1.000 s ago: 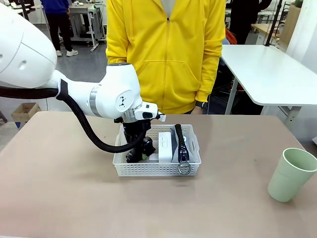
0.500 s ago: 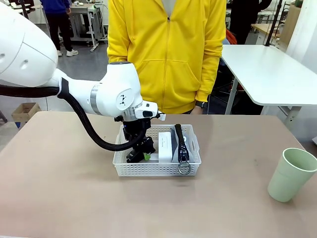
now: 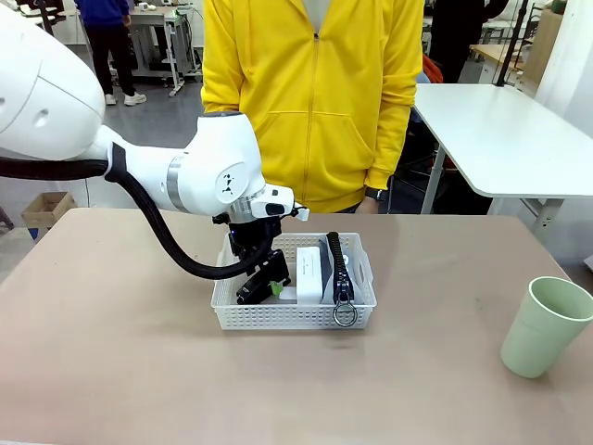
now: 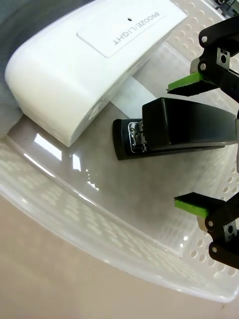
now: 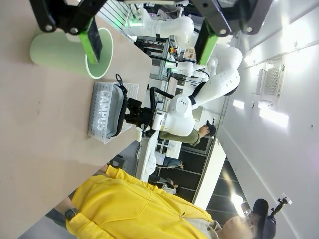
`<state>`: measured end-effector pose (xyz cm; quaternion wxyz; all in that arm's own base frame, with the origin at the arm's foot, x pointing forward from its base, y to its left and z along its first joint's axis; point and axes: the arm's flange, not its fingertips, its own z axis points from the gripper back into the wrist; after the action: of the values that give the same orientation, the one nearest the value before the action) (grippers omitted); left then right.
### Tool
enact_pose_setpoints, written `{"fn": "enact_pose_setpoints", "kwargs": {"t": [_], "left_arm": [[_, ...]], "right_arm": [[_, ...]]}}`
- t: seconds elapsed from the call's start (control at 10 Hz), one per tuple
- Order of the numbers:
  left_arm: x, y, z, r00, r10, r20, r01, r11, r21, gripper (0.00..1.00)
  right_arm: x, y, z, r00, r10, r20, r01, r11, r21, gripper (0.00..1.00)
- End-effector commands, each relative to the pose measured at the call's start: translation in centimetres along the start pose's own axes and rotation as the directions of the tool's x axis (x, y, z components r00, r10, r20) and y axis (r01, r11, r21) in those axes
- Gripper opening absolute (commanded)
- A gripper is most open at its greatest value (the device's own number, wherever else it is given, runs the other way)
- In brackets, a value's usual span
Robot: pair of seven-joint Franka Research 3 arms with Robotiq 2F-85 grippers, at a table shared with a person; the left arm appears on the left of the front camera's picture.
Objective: Efficiently arrange items inside the basket to fit them all.
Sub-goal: Pick up the Stapler and place it inside the Organizing basket.
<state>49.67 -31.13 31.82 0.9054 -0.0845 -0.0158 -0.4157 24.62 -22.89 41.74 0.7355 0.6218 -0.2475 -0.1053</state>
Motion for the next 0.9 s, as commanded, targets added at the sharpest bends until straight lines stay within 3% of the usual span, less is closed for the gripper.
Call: {"fn": "enact_pose_setpoints", "kwargs": {"t": [0.0, 0.1, 0.2, 0.4, 0.6, 0.7, 0.8], "left_arm": [[-2.0, -0.4, 2.8, 0.997, -0.058, 0.050, 0.056, 0.998, 0.038, 1.00], [-3.5, -0.3, 5.5, 0.991, -0.098, 0.096, 0.096, 0.995, 0.026, 1.00], [-5.8, 0.2, 8.9, 0.983, -0.058, 0.177, 0.058, 0.998, 0.005, 1.00], [-12.7, 2.6, 15.3, 0.949, 0.161, 0.271, -0.120, 0.980, -0.160, 1.00], [-20.3, 6.0, 18.5, 0.868, 0.355, 0.348, -0.246, 0.915, -0.321, 1.00], [-25.2, 8.0, 19.4, 0.802, 0.438, 0.406, -0.258, 0.867, -0.426, 1.00], [-29.6, 10.8, 19.5, 0.794, 0.447, 0.413, -0.152, 0.803, -0.577, 1.00]], "right_arm": [[0.1, 0.3, -0.1, 1.000, -0.001, 0.010, 0.000, 1.000, 0.018, 1.00], [0.1, 0.3, -0.1, 1.000, -0.001, 0.010, 0.000, 1.000, 0.018, 1.00], [0.1, 0.3, -0.1, 1.000, -0.001, 0.010, 0.000, 1.000, 0.018, 1.00], [0.1, 0.3, -0.1, 1.000, -0.001, 0.010, 0.000, 1.000, 0.018, 1.00], [0.1, 0.3, -0.1, 1.000, -0.001, 0.010, 0.000, 1.000, 0.018, 1.00], [0.1, 0.3, -0.1, 1.000, -0.001, 0.010, 0.000, 1.000, 0.018, 1.00], [0.1, 0.3, -0.1, 1.000, -0.001, 0.010, 0.000, 1.000, 0.018, 1.00]]}}
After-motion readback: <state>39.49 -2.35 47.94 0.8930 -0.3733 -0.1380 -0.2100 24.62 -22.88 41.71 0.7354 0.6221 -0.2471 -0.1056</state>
